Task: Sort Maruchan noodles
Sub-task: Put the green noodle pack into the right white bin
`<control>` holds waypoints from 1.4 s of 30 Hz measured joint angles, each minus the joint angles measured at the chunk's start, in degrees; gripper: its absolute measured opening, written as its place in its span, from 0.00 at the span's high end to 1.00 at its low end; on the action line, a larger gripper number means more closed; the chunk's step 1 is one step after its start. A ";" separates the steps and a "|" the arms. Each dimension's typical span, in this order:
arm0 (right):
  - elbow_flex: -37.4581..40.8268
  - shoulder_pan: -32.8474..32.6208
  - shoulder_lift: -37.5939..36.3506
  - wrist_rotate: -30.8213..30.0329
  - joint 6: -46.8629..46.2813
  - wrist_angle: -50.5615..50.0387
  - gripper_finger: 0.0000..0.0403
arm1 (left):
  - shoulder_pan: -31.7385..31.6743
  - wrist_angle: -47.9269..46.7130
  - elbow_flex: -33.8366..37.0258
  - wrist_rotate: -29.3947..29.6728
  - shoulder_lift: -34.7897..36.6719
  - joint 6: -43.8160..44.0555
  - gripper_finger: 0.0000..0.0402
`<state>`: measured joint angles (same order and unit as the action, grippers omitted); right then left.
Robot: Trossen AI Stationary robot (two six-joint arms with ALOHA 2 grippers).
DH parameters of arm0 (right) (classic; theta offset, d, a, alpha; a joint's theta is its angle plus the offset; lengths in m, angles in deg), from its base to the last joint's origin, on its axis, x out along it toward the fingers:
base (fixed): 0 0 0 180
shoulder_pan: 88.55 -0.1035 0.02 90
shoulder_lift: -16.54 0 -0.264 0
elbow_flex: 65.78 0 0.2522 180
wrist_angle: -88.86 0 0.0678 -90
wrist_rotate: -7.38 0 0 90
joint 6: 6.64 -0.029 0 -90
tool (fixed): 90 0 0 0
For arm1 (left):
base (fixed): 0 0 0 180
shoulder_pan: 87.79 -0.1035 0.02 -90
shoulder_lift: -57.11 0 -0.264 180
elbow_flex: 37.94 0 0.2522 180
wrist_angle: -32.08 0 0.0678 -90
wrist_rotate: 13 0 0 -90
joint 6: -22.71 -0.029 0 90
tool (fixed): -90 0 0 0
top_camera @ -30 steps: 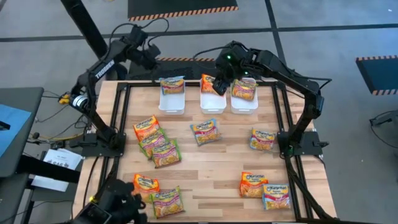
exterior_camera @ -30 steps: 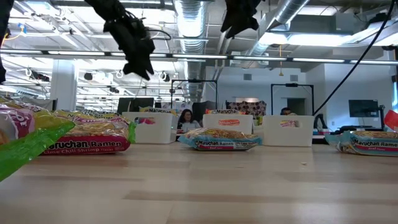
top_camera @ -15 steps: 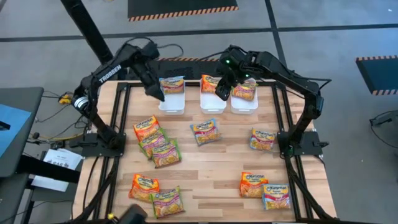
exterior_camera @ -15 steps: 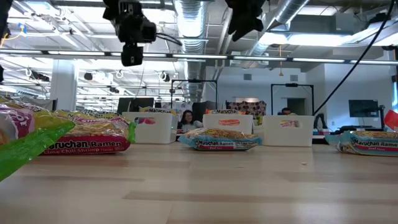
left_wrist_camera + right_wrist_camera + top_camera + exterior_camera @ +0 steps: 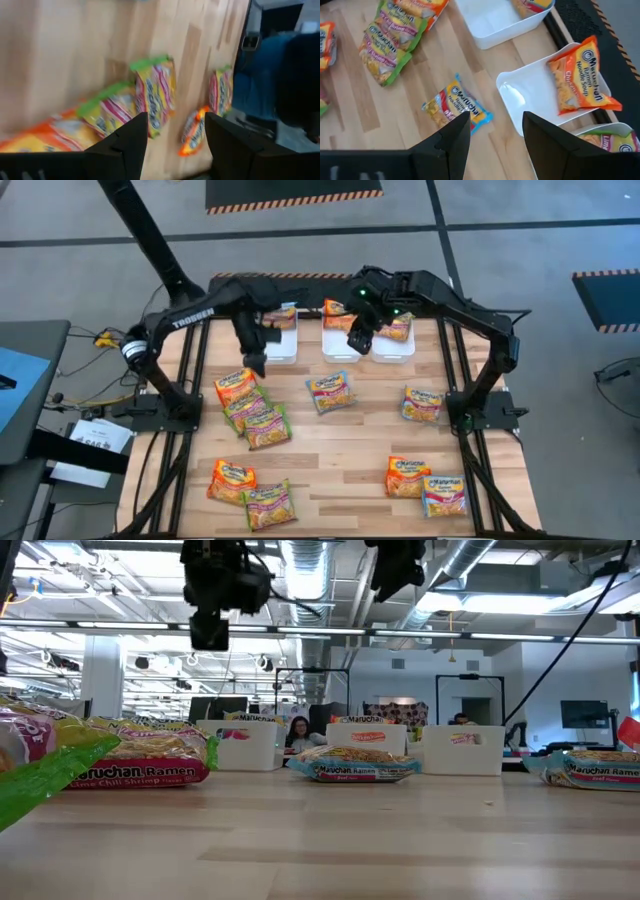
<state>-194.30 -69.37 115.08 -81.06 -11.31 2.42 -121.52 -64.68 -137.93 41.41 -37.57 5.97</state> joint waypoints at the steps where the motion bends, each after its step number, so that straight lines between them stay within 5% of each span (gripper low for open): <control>1: 0.00 -0.44 0.00 0.00 0.00 -0.26 0.50 | 0.85 0.59 1.88 -0.05 0.00 0.96 0.55; 11: 0.00 -4.41 0.00 0.00 0.02 -0.40 0.50 | 8.49 16.22 18.16 0.64 -0.02 10.58 0.55; 15: 0.00 -5.48 0.00 0.00 0.04 -0.38 0.50 | 10.95 22.49 20.98 5.61 -0.02 15.05 0.55; 33: 0.00 -7.25 0.00 -0.02 0.06 -0.35 0.50 | 18.58 31.49 22.82 15.22 -0.07 21.95 0.55; 42: 0.00 -7.24 0.00 -0.02 0.06 -0.35 0.50 | 18.85 31.49 22.82 13.94 -0.09 23.04 0.55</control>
<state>-194.30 -76.61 115.08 -81.08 -11.25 2.06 -102.66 -33.19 -115.12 55.35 -37.66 29.02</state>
